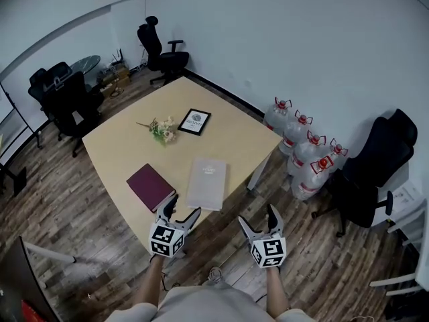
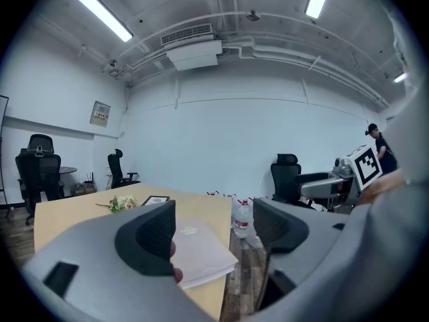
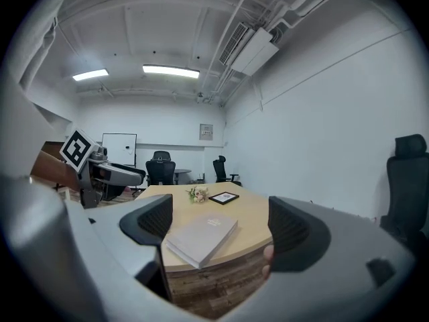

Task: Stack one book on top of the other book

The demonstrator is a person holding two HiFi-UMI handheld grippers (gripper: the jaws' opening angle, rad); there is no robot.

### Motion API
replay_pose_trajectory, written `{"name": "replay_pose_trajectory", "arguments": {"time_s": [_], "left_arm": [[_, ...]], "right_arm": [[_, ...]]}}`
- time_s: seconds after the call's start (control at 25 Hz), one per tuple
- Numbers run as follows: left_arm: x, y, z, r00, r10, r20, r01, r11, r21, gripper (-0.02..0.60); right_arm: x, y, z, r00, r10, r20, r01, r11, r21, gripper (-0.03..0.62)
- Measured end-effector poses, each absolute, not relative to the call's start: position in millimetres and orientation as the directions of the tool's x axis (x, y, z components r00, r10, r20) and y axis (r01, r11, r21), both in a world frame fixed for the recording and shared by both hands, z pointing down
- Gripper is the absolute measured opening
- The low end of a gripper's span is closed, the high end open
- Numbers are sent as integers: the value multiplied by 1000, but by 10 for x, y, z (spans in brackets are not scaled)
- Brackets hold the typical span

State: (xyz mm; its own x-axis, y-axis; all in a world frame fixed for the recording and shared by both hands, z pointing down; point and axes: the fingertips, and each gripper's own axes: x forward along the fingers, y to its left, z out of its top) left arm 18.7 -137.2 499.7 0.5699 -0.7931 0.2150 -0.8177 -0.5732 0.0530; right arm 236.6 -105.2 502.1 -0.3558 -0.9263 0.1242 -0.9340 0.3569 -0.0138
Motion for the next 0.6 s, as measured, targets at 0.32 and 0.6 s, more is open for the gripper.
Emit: {"name": "replay_pose_trajectory", "arguments": {"time_s": [0.32, 0.6], "left_arm": [[267, -1772, 5122, 543, -804, 242, -835, -548, 52, 360], [255, -1891, 5240, 530, -804, 270, -842, -536, 56, 360]], "right_arm": [[2422, -1505, 5135, -391, -910, 138, -920, 390, -32, 434], [2410, -1645, 5229, -404, -902, 154, -915, 401, -51, 433]]}}
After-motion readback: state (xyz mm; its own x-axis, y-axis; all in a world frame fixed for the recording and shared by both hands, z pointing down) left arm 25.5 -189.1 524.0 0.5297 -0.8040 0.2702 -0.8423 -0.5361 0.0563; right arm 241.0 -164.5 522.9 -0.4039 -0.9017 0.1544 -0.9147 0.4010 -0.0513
